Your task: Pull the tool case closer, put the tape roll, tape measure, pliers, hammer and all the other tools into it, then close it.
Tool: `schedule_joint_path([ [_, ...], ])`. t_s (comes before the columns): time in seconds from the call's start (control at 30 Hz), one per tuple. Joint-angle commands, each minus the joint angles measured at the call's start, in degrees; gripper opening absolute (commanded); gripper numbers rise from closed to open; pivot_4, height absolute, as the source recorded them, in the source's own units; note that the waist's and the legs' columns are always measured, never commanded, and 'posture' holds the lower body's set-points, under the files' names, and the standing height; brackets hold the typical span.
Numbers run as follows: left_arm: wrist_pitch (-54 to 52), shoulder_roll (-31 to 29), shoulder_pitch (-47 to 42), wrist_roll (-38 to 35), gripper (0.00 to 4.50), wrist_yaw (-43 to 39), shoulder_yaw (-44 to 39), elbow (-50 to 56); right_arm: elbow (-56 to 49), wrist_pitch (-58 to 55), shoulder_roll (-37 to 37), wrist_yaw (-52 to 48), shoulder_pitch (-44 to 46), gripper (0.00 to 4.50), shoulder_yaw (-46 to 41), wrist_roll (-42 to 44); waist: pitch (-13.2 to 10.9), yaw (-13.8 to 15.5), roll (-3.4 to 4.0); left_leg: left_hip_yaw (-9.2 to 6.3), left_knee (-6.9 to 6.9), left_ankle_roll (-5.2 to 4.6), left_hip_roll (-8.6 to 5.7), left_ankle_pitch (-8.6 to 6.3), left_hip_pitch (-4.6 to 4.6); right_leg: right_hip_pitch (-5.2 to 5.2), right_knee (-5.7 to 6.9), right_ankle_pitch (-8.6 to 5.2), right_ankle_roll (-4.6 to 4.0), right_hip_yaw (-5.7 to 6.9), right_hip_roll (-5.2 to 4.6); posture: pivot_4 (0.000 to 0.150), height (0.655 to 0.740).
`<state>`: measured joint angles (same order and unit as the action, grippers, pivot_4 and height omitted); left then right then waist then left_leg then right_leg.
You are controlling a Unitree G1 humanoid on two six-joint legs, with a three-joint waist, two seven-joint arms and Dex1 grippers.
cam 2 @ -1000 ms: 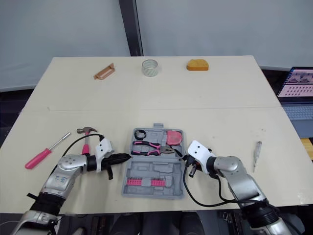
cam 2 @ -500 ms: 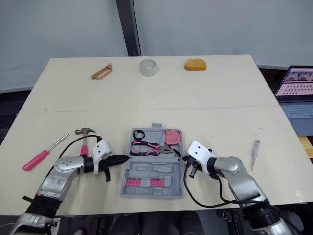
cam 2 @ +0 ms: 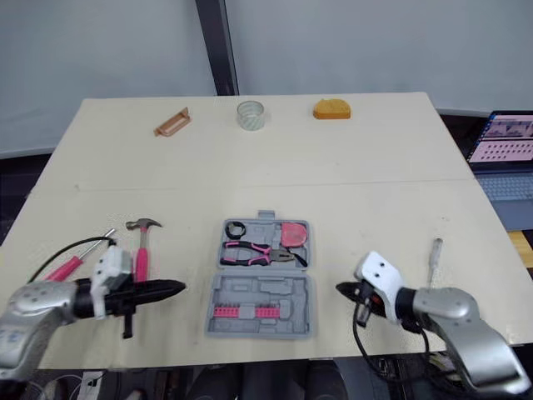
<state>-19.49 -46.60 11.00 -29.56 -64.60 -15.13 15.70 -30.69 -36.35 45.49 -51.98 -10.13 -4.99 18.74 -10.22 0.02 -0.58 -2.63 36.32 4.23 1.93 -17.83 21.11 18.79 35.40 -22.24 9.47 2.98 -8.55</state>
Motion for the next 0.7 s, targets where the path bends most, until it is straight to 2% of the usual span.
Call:
schedule_joint_path([
  [0.03, 0.53, 0.25, 7.39, -2.66, 0.04, -0.98, -5.89, 4.95, -4.61, -0.47, 1.79, -1.74, -4.4, 0.0, -3.71, 3.31, 0.0, 0.0, 0.0, 0.01, 0.02, 0.0, 0.0, 0.0, -0.01, 0.0, -0.06, 0.0, 0.0, -0.01, 0.0, 0.15, 0.74],
  [0.17, 3.56, 2.33, 16.78, -2.41, 0.04, -2.11, -9.65, 7.54, -7.19, 0.91, 3.65, -4.45, -11.25, 0.0, -5.61, 5.46, 0.0, 0.21, 0.0, 0.01, -0.01, -0.03, 0.0, -0.02, -0.03, -0.05, -0.32, 0.0, 0.0, 0.0, 0.0, 0.15, 0.74],
  [0.27, 6.22, 3.28, 21.44, -1.53, 0.75, -3.26, -10.94, 8.26, -7.21, 2.51, 4.35, -5.64, -14.15, 0.0, -5.85, 6.03, 0.0, 0.5, -0.02, 0.02, 0.0, -0.05, 0.0, -0.04, -0.03, -0.08, -0.4, 0.03, -0.01, 0.0, 0.0, 0.15, 0.74],
  [0.33, 8.38, 3.19, 24.24, -0.75, 1.72, -4.85, -12.02, 7.39, -6.22, 4.4, 4.65, -6.98, -16.37, 0.53, -6.07, 5.93, 0.0, 0.8, -0.02, 0.02, 0.06, -0.05, 0.0, -0.04, -0.04, -0.09, -0.4, 0.08, -0.02, 0.0, 0.01, 0.15, 0.74],
  [0.4, 11.14, 3.24, 25.78, 0.37, 2.7, -5.77, -12.86, 5.81, -4.27, 7.41, 4.69, -8.39, -18.36, 1.3, -6.05, 5.09, 0.0, 1.22, -0.02, 0.03, 0.08, -0.06, -0.01, -0.05, -0.04, -0.1, -0.44, 0.09, -0.03, -0.01, 0.01, 0.15, 0.74],
  [0.5, 13.49, 3.59, 26.79, 0.97, 4.26, -6.61, -13.37, 3.91, -0.28, 12.7, 4.62, -10.35, -20.22, 2.84, -5.39, 3.47, 0.0, 1.51, -0.02, 0.04, 0.07, -0.1, -0.01, -0.08, -0.02, -0.11, -0.52, 0.09, -0.03, -0.01, 0.01, 0.15, 0.74],
  [0.53, 14.0, 3.65, 26.94, 1.03, 4.5, -6.79, -13.34, 3.53, 1.14, 14.4, 4.48, -10.87, -20.52, 3.44, -5.14, 3.01, 0.0, 1.51, -0.02, 0.04, 0.08, -0.11, -0.01, -0.08, -0.02, -0.13, -0.55, 0.1, -0.03, -0.01, 0.01, 0.15, 0.74],
  [0.6, 15.32, 3.63, 27.11, 1.58, 4.5, -7.01, -13.1, 3.08, 4.17, 18.22, 4.15, -11.86, -20.86, 4.45, -4.56, 2.03, 0.01, 1.45, -0.03, 0.05, 0.08, -0.12, -0.01, -0.08, -0.02, -0.13, -0.56, 0.1, -0.04, 0.0, 0.01, 0.15, 0.74],
  [0.7, 16.89, 4.3, 26.77, 1.94, 4.5, -6.35, -13.11, 2.92, 8.04, 22.81, 3.67, -12.83, -20.96, 4.45, -3.69, 0.8, 0.01, 1.39, -0.02, 0.05, 0.08, -0.11, -0.01, -0.08, -0.03, -0.14, -0.55, 0.11, -0.03, 0.0, 0.01, 0.15, 0.74],
])
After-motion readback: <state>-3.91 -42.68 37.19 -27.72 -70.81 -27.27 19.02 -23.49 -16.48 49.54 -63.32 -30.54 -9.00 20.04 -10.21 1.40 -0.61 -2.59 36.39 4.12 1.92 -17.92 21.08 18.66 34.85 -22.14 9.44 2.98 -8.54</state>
